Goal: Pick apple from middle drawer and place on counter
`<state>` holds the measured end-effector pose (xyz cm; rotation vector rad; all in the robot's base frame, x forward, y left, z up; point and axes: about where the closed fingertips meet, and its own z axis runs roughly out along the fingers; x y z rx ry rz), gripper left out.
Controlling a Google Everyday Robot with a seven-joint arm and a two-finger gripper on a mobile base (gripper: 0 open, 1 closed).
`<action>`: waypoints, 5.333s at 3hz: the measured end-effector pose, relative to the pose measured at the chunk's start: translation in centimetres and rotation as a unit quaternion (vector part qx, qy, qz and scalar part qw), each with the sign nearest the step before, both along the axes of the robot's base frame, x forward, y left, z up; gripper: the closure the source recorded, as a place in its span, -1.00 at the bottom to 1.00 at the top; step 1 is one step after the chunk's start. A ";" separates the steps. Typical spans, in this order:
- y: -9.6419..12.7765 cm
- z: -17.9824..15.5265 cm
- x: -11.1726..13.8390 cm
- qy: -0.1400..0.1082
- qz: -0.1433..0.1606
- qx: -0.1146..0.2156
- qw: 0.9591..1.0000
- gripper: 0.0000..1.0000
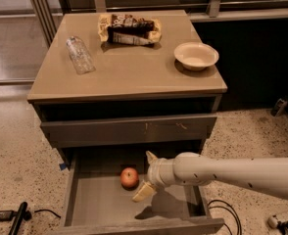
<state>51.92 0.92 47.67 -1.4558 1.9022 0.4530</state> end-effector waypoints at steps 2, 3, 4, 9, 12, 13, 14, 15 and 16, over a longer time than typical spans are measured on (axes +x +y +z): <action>2.7 -3.1 1.1 0.013 0.013 0.024 1.000 -1.00; 3.3 -4.4 1.6 0.016 0.011 0.034 0.999 -1.00; 3.7 -6.0 2.0 0.022 0.009 0.038 0.999 -1.00; 5.6 -10.0 3.1 0.052 0.001 0.044 0.998 -0.31; 5.6 -10.0 3.1 0.052 0.001 0.044 0.998 1.00; 5.2 -10.1 2.7 0.068 -0.001 0.038 0.997 1.00; 4.1 -8.6 2.2 0.075 -0.001 0.032 0.997 1.00; 2.9 -5.7 1.5 0.057 0.001 0.040 0.998 1.00; 1.5 -2.1 0.9 0.028 0.005 0.056 0.998 1.00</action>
Offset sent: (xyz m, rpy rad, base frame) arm 0.0221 0.0357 -0.0494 0.0793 0.0283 0.0248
